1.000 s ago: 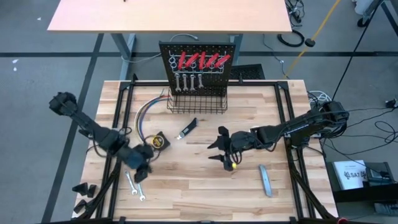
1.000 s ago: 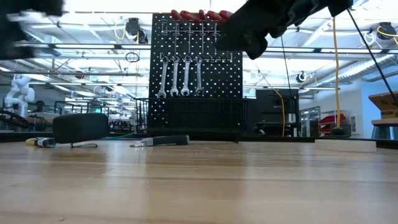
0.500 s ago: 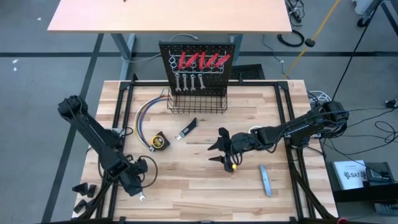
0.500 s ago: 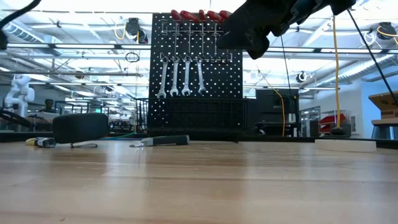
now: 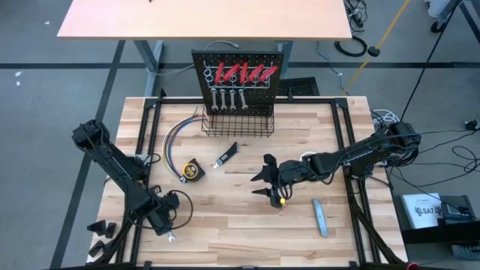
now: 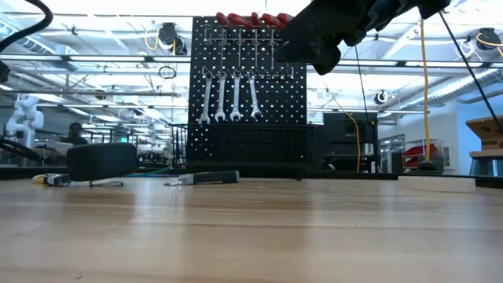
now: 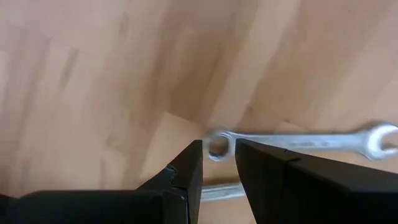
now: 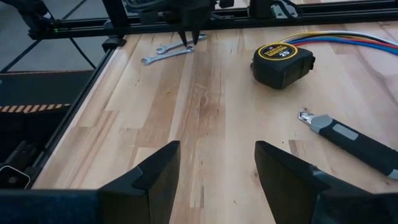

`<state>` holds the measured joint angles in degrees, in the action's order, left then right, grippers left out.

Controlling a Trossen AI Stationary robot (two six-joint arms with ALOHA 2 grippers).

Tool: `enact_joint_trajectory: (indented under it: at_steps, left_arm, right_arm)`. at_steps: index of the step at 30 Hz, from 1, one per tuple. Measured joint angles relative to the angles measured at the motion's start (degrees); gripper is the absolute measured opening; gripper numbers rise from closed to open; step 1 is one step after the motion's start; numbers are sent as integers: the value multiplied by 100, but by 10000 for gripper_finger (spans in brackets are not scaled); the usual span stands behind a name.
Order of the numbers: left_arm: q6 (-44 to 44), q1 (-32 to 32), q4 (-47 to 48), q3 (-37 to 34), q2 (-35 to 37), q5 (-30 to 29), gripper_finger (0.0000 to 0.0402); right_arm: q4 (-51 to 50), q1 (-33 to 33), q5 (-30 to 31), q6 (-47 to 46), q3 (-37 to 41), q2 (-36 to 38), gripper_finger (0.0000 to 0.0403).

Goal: Hang tools onto peg board
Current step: Hang the right wrench on the peg board

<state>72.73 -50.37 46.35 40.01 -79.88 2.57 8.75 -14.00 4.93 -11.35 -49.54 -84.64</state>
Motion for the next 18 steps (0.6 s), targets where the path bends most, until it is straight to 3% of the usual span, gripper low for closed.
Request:
enact_joint_trajectory:
  at_steps: [12,18]
  left_arm:
    - [33,4,66,-15,0,33,100]
    - [198,4,-239,-377,1,48,100]
  right_arm:
    - [-2,0,-1,2,0,-2,199]
    - [-2,0,-2,2,0,-2,199]
